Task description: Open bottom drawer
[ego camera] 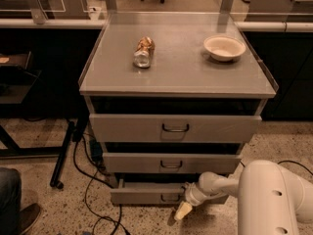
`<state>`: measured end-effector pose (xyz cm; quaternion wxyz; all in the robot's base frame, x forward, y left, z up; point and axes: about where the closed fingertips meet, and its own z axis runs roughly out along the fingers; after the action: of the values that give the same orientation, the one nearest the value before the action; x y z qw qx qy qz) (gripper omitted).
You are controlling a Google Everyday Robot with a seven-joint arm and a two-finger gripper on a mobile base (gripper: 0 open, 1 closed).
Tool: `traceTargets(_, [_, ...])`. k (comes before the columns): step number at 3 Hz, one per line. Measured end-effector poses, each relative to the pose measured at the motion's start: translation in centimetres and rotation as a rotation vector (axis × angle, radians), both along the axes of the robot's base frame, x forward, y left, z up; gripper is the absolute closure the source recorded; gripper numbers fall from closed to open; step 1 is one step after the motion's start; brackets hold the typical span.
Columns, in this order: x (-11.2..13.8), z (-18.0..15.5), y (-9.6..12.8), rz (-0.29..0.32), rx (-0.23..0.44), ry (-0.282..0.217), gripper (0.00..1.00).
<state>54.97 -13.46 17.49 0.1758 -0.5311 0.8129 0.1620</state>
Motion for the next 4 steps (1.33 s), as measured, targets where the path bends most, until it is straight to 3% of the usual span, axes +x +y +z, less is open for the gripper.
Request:
traceTargets(2, [0.0, -0.8, 0.2, 0.025, -0.034, 0.008, 0.0])
traceTargets(3, [-2.5, -2.3, -0.6, 0.045, -0.089, 0.059, 0.0])
traceTargets(4, [-2.5, -1.6, -0.5, 0.045, -0.09, 0.059, 0.0])
